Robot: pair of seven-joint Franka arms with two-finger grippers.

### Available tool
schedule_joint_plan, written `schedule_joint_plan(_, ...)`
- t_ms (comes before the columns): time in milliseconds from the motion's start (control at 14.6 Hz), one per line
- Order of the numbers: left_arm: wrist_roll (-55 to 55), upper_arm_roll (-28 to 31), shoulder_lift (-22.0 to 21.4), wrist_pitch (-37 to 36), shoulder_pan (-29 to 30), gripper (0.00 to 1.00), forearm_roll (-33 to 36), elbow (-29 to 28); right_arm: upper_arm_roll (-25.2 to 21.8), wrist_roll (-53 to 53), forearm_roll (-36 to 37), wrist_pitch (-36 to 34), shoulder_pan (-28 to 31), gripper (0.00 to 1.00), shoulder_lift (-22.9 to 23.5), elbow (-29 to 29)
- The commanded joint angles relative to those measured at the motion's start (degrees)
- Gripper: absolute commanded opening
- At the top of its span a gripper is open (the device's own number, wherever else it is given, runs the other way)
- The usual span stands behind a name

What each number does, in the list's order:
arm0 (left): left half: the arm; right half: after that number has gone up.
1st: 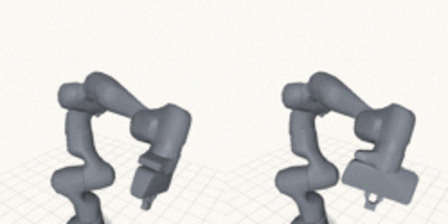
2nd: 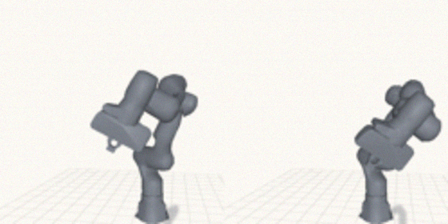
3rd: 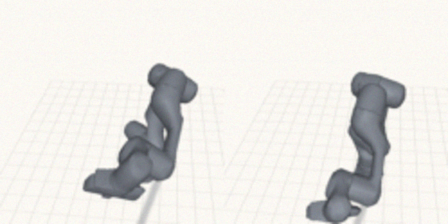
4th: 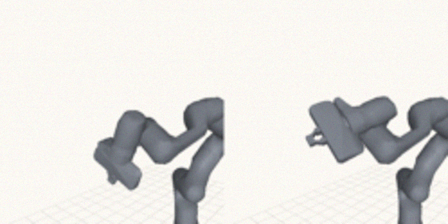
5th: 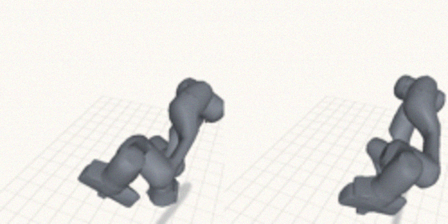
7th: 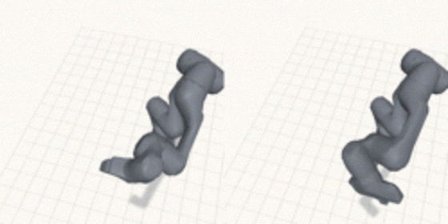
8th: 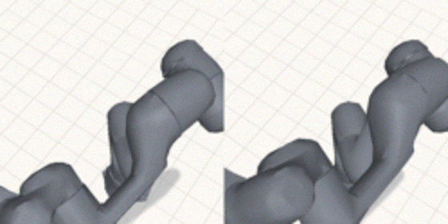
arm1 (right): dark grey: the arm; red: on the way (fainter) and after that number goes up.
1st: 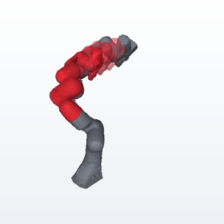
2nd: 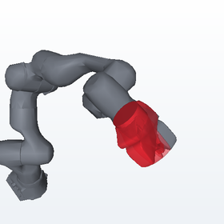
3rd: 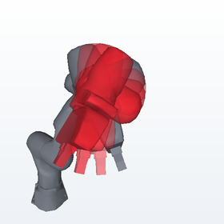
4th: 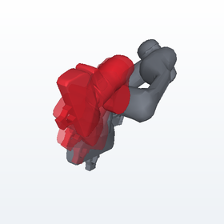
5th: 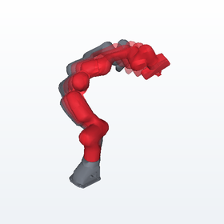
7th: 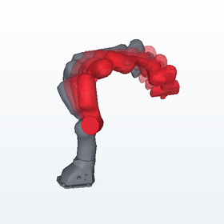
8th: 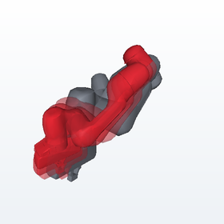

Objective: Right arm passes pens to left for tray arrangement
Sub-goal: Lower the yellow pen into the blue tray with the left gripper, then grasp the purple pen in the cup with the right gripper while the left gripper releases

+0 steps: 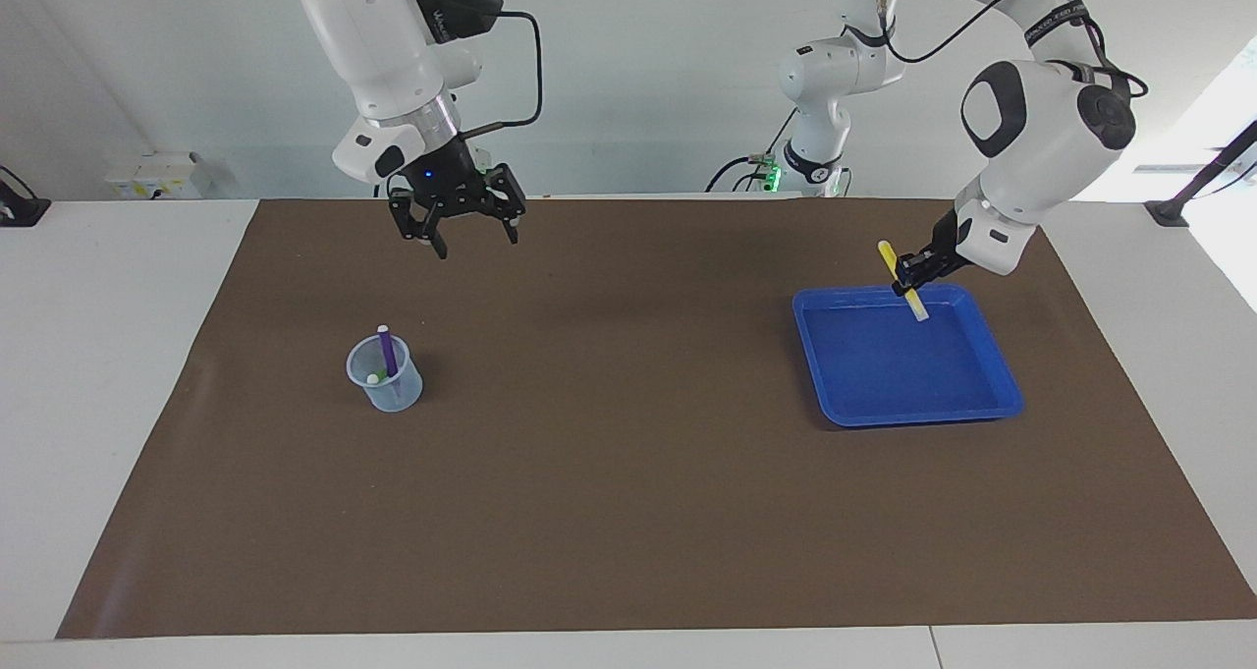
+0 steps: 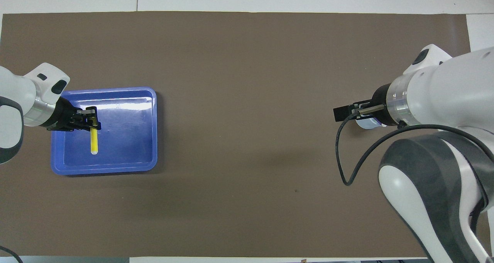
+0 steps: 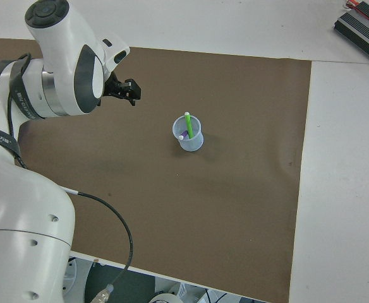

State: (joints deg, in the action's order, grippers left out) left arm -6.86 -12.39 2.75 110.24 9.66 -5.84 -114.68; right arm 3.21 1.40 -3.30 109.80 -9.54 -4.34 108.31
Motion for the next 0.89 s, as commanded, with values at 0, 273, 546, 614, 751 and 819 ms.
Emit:
schedule_joint_plan(0,3.3,-0.2,3.9,7.7,-1.1,0.00,3.0,-2.6,0.7,-7.3,3.8,7.2,4.7,1.00,2.5,5.1)
schedule_joint_plan(273,6.4,-0.2,6.2,13.0,-1.4,0.00,3.0,-4.1,0.7,-8.2,4.1,11.1,8.8,0.91,5.7,7.4)
schedule_joint_plan(546,6.2,-0.2,7.5,15.6,-2.6,0.00,3.0,-5.7,0.6,-8.1,4.6,11.1,10.6,0.84,5.5,10.2)
schedule_joint_plan(614,5.9,-0.2,7.5,16.1,-2.5,0.00,3.0,-6.4,0.7,-8.0,5.0,11.1,10.9,0.81,5.3,10.7)
schedule_joint_plan(751,4.7,-0.2,7.5,18.0,-2.4,0.00,3.0,-7.7,0.7,-7.6,5.0,13.6,11.0,0.80,4.6,13.5)
schedule_joint_plan(819,3.6,-0.2,7.5,19.6,-2.5,0.00,3.0,-8.6,0.7,-7.6,5.0,14.7,11.1,0.80,5.0,14.4)
